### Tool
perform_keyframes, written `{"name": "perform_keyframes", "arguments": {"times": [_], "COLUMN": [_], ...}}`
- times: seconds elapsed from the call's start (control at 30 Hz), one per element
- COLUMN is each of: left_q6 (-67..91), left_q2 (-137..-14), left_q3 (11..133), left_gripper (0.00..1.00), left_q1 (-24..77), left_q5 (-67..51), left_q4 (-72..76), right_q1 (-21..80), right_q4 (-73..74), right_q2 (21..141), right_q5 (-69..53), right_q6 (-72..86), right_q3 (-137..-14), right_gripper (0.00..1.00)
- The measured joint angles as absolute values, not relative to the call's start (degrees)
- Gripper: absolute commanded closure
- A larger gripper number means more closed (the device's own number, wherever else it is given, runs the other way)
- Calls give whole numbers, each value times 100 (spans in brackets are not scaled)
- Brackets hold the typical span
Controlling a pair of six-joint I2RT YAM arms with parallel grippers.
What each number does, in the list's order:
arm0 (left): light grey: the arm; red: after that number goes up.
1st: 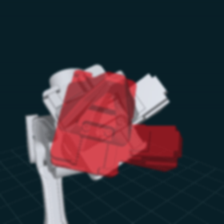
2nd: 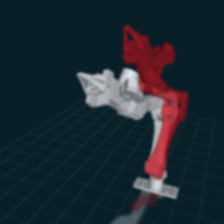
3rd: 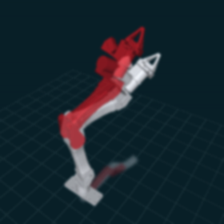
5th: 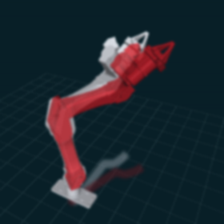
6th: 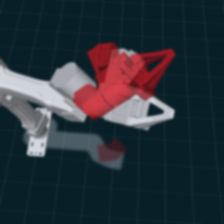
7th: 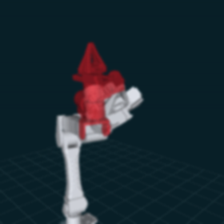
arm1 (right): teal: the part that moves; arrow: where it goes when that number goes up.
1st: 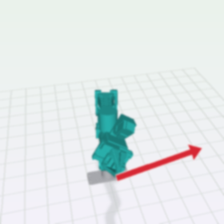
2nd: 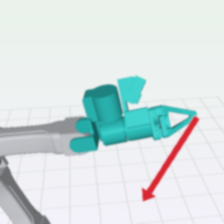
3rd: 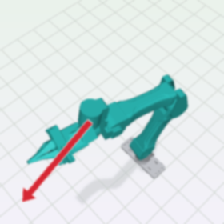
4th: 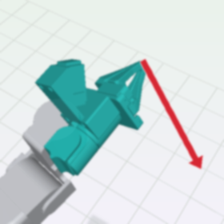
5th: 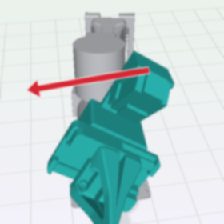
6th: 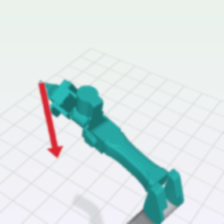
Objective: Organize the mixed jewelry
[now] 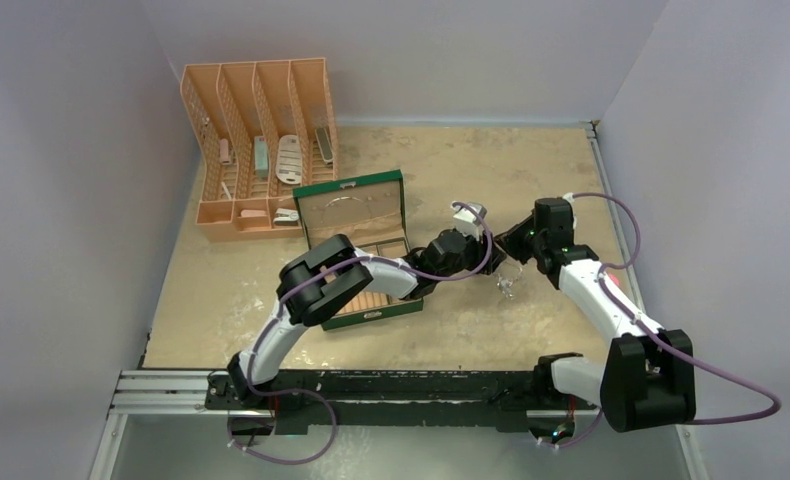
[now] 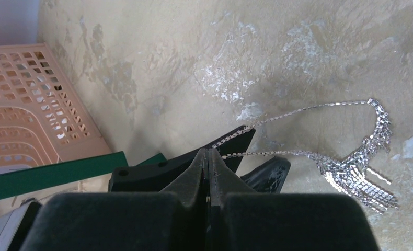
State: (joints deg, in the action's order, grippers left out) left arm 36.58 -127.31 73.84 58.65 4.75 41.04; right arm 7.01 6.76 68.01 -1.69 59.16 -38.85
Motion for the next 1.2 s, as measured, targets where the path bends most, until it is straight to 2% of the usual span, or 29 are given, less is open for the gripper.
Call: {"name": "perform_keyframes", "arguments": {"times": [0.13, 0.3, 0.43, 0.77, 0.83, 0.93, 1.0, 1.03, 1.2], "left_q6": [3671, 3581, 3334, 2746, 2692, 2670, 2679, 2681, 2707], "left_q2": [-12903, -12956, -12954, -12160, -11955, -11743, -11666, -11653, -11646], "left_q3": [7524, 7553, 7550, 7144, 7133, 7133, 7133, 7133, 7111], "left_gripper": [61, 86, 99, 100, 99, 92, 91, 90, 89], "left_q1": [5865, 5865, 5863, 5774, 5712, 5655, 5625, 5621, 5627], "left_q5": [558, 587, 537, 40, -80, -115, -86, -71, 60], "left_q4": [4095, 4036, 4014, 3511, 3433, 3284, 3131, 3055, 2665], "right_q1": [701, 701, 701, 701, 701, 701, 701, 701, 701], "right_q4": [642, 602, 532, 381, 373, 421, 497, 530, 731], "right_q2": [6829, 6831, 6864, 7013, 7017, 7175, 7411, 7509, 7856], "right_q5": [-259, -287, -384, -532, -515, -311, -67, 40, 550], "right_q6": [5920, 5918, 5911, 5728, 5642, 5518, 5433, 5389, 5170], "right_q3": [-3885, -3885, -3885, -3809, -3811, -3874, -3955, -3966, -3988], "right_gripper": [100, 100, 100, 100, 91, 73, 71, 65, 63]}}
